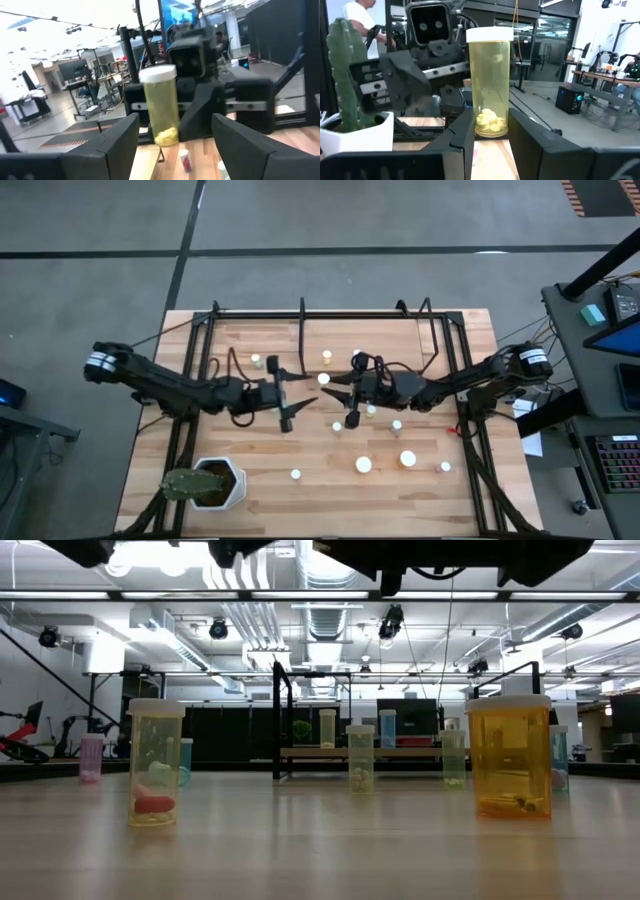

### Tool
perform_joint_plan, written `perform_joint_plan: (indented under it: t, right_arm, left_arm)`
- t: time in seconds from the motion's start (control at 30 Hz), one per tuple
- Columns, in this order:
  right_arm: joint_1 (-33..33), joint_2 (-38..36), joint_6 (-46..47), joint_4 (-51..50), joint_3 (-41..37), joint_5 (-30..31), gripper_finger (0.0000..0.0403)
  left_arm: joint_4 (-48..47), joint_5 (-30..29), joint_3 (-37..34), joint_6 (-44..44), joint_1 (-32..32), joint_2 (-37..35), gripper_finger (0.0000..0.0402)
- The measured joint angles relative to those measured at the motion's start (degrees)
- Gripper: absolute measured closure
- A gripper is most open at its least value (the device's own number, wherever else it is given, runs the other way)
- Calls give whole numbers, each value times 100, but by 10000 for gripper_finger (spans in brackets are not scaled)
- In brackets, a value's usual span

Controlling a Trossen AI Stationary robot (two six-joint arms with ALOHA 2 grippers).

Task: Pick and place medicine bottles onto shelf by color
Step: Put the yellow pill bottle on the shelf aligned with the other yellow pill bottle

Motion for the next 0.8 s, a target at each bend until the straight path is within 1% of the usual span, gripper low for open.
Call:
perform_joint_plan:
  t: [0.13,0.27,0.43,0.57,0.67,0.8]
  right_arm:
    - [0,-2,5,-14,0,-2,312]
    - [0,0,31,-50,0,-2,312]
    - [0,0,63,-51,0,-2,312]
    - [0,0,53,-49,0,-2,312]
    - [0,0,47,-77,0,-3,312]
    - [0,0,48,-80,0,-2,312]
  left_arm:
    - [439,-10,59,-3,111,379,169]
    - [778,5,51,-17,220,414,169]
    - [851,439,50,-434,325,415,169]
    - [869,484,48,-449,324,509,170]
    - [1040,483,48,-423,326,575,181]
    - [1117,499,74,-442,422,635,208]
